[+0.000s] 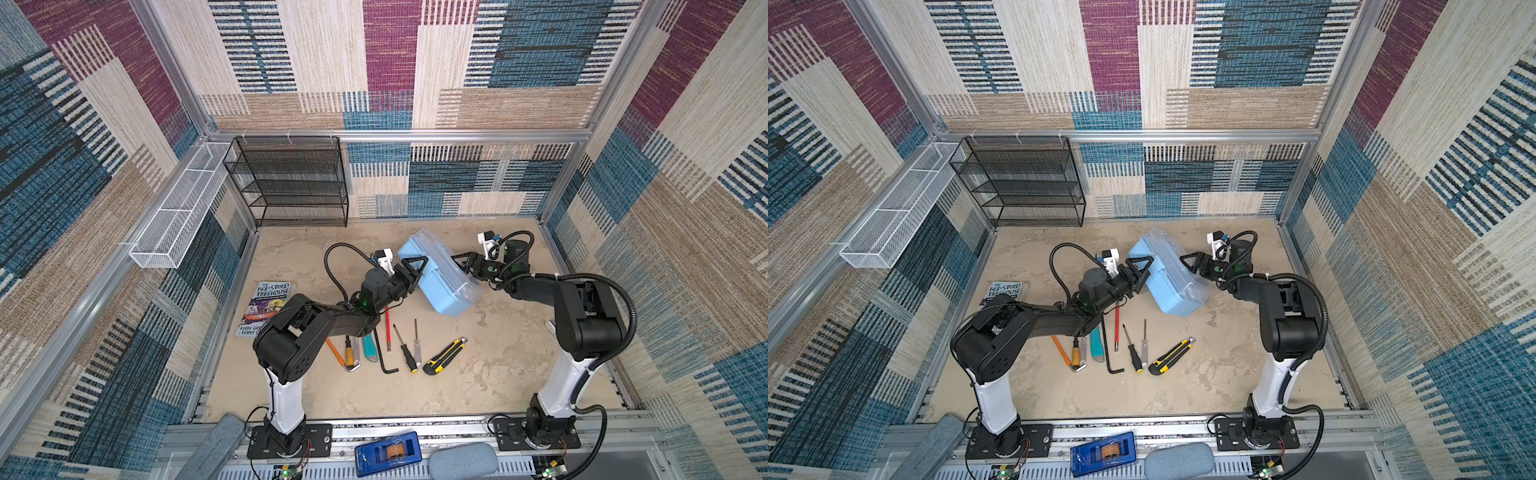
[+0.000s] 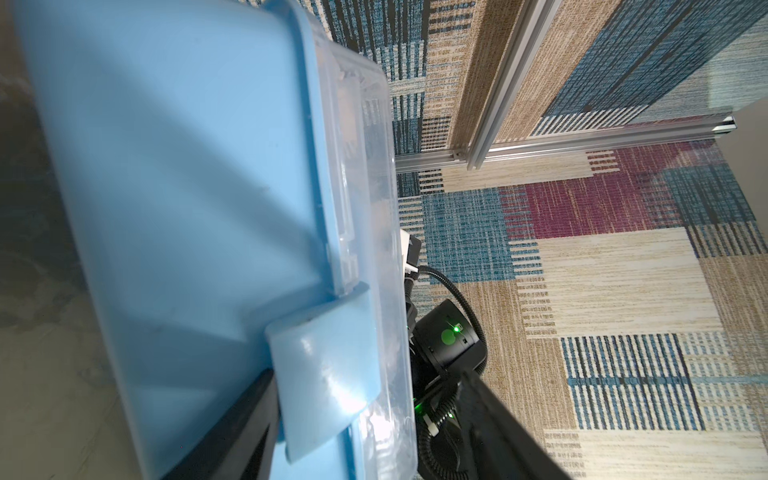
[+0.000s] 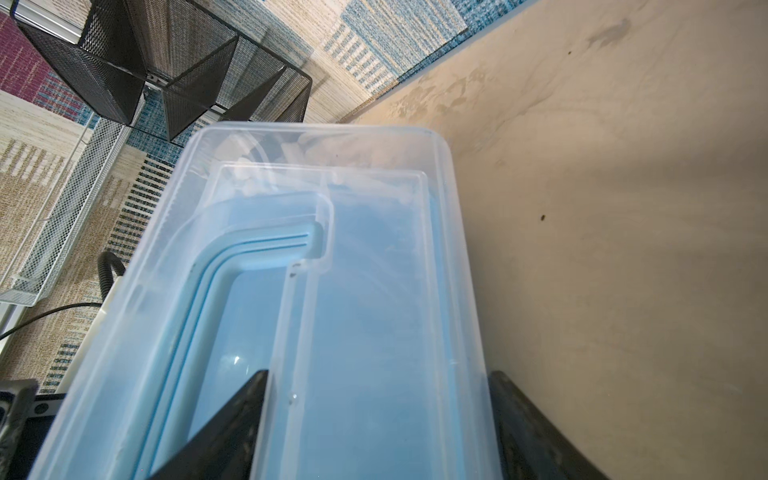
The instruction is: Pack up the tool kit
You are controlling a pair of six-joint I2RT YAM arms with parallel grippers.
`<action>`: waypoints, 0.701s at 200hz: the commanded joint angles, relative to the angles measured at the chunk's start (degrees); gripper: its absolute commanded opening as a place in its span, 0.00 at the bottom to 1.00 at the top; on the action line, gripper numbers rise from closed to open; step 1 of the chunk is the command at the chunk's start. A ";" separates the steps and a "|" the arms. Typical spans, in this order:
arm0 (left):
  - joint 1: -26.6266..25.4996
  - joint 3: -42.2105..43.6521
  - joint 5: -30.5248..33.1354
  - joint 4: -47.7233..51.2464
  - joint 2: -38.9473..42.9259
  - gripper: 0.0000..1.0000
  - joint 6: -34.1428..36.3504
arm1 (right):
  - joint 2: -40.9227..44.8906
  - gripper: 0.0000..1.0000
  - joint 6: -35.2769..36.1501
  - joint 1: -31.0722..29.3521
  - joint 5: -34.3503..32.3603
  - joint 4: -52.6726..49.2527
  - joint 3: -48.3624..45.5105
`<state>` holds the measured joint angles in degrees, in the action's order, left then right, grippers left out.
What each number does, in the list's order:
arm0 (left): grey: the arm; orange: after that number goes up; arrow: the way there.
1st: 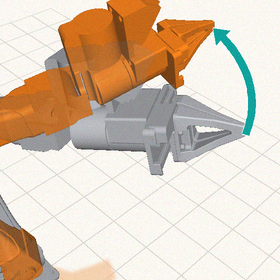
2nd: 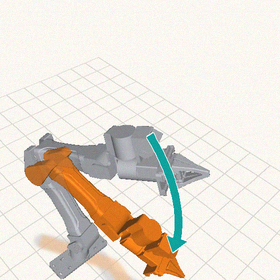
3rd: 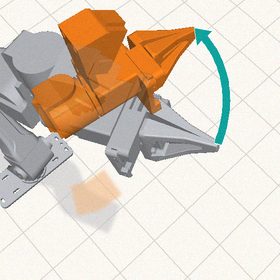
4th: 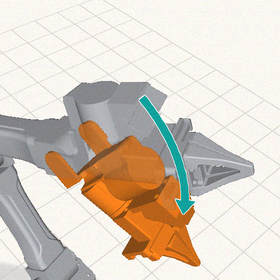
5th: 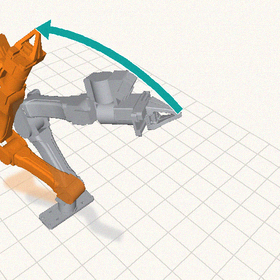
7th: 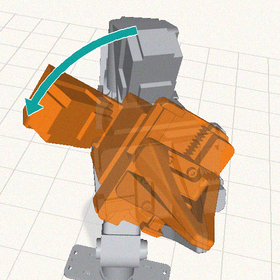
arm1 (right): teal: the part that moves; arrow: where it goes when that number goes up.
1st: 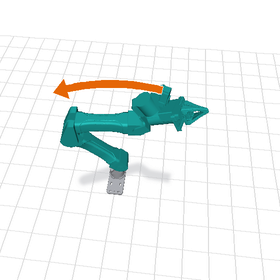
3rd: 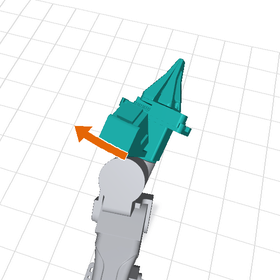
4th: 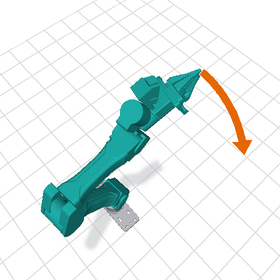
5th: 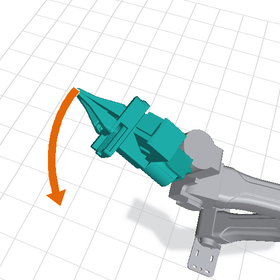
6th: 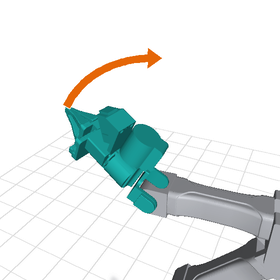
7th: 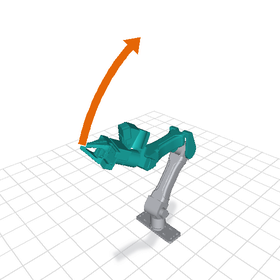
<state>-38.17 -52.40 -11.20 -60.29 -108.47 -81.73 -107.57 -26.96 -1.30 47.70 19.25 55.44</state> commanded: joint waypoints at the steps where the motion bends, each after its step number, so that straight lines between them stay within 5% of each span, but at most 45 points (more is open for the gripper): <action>1: -1.01 -0.91 -8.13 -10.44 0.18 0.69 -0.74 | -1.25 0.70 5.38 -0.90 -0.60 -15.99 -1.27; 57: -1.00 -0.73 -8.04 -9.56 0.10 0.66 -0.73 | -1.00 0.70 5.08 -0.63 -0.33 -15.73 -1.56; 140: -0.67 -4.13 -9.62 4.32 4.62 0.72 5.24 | -0.25 0.71 4.44 -0.55 -0.03 -15.83 -0.69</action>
<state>-39.11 -55.33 -19.81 -60.31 -105.19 -80.01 -108.40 -22.24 -1.85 47.29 3.11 54.13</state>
